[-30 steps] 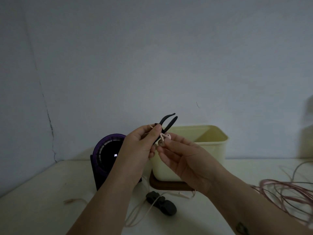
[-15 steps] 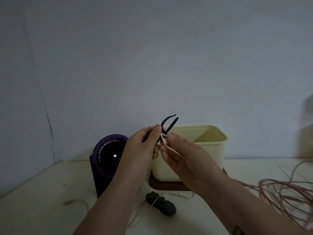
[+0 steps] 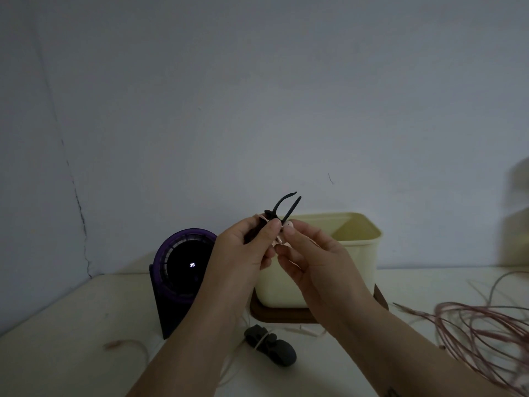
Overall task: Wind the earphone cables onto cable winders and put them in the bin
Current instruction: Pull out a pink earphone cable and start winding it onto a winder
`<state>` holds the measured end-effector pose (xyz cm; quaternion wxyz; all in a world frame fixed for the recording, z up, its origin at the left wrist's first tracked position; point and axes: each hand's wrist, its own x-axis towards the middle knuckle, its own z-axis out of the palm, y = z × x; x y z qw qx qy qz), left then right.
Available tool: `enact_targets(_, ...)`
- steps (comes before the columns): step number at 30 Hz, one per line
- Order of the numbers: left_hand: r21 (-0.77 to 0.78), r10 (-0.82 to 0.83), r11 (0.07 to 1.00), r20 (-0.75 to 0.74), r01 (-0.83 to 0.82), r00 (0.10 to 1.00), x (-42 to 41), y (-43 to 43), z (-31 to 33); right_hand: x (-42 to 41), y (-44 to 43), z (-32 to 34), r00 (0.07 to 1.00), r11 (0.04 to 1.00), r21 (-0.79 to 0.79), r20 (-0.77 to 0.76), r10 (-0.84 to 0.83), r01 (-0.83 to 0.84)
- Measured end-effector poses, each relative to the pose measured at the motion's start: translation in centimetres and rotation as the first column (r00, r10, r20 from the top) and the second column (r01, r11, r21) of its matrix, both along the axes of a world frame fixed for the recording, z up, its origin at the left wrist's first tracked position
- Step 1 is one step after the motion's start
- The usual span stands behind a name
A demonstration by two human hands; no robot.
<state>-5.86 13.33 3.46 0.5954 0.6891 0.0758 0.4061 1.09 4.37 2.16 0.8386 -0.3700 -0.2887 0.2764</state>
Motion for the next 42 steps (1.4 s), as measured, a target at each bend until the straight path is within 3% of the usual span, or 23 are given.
enact_targets(7, -0.114, 0.027, 0.993, 0.0, -0.027, 1.0, -0.2, -0.1, 0.2, 0.0, -0.1, 0.0, 0.993, 0.999, -0.03, 0.112, -0.034, 0.037)
enact_targets(12, -0.187, 0.047, 0.981, 0.013, -0.044, 0.999, -0.2, 0.0, 0.1, -0.1, -0.2, 0.0, 0.942, 0.979, -0.034, 0.278, -0.186, 0.203)
enact_targets(15, -0.218, 0.009, 0.976, 0.031, -0.002, 0.999, -0.2, -0.4, 0.2, -0.4, -0.2, 0.2, 0.96, 0.989, -0.034, 0.247, -0.131, 0.144)
enact_targets(20, -0.263, -0.037, 0.963, 0.056, 0.05, 0.998, -0.1, -0.9, 0.4, -0.4, -0.4, 0.5, 0.997, 0.998, 0.035, 0.054, 0.046, -0.048)
enact_targets(26, -0.292, -0.071, 0.952, 0.076, 0.09, 0.995, -0.2, -1.0, 0.4, -0.1, -0.5, 0.9, 0.985, 0.983, 0.062, 0.002, 0.171, -0.171)
enact_targets(32, -0.289, -0.114, 0.947, 0.102, 0.139, 0.988, -0.2, -1.2, 0.4, 0.4, -0.6, 0.9, 0.996, 0.997, 0.033, 0.047, 0.072, -0.074)
enact_targets(42, -0.149, -0.019, 0.989, 0.03, 0.024, 0.999, -0.4, -1.0, 0.7, 0.9, -0.6, 1.1, 0.977, 0.995, 0.0, 0.188, -0.099, 0.101)
